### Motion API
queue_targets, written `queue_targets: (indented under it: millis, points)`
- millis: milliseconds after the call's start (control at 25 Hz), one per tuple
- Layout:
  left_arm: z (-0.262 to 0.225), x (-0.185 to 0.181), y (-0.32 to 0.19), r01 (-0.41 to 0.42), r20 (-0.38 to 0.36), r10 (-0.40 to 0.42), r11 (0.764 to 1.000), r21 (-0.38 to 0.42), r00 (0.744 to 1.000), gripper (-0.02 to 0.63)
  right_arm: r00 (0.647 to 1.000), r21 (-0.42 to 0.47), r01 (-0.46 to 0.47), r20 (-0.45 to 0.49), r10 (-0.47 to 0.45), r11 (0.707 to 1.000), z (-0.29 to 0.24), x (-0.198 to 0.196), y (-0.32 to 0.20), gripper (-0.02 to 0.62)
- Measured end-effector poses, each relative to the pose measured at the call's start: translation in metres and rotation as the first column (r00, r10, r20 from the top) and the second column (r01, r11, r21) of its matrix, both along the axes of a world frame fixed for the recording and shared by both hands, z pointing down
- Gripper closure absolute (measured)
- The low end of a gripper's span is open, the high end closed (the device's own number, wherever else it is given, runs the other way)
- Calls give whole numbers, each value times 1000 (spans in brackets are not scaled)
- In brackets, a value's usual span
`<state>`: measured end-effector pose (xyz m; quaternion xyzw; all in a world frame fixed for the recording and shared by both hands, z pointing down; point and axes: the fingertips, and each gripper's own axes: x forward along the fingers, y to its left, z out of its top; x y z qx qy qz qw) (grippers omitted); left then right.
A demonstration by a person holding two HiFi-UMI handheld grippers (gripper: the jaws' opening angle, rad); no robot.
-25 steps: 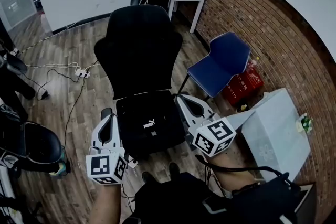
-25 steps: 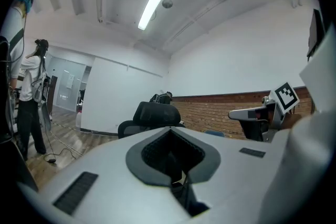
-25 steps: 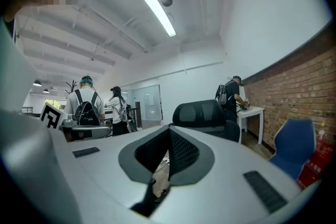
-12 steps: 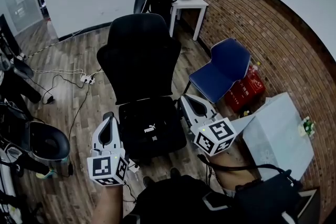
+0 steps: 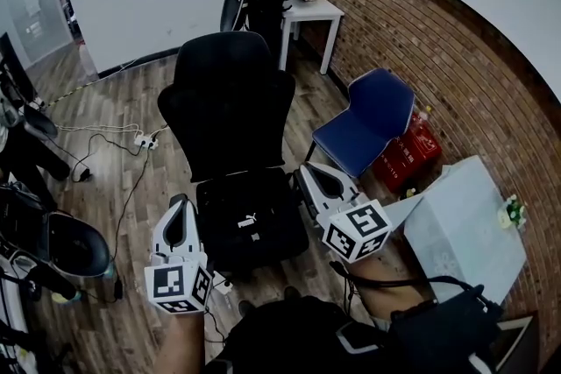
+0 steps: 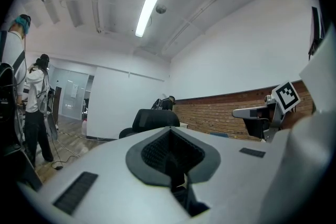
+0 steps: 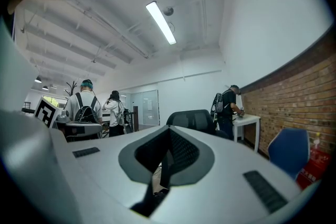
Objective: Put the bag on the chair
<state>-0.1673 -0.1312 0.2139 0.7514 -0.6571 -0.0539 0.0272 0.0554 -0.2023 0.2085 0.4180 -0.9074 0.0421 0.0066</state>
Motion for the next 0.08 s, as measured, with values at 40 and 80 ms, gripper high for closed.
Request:
queue_targets:
  millis: [40,80]
  points:
    - [0,2,0,-2,1,2,1000,-5,1000,597,1000,1,7,6,-7,1000,0,0,0,578]
    - [0,4,-1,-5,2,5,1000,-10,1000,597,1000,2,15,11,-15,1000,0,1,0,578]
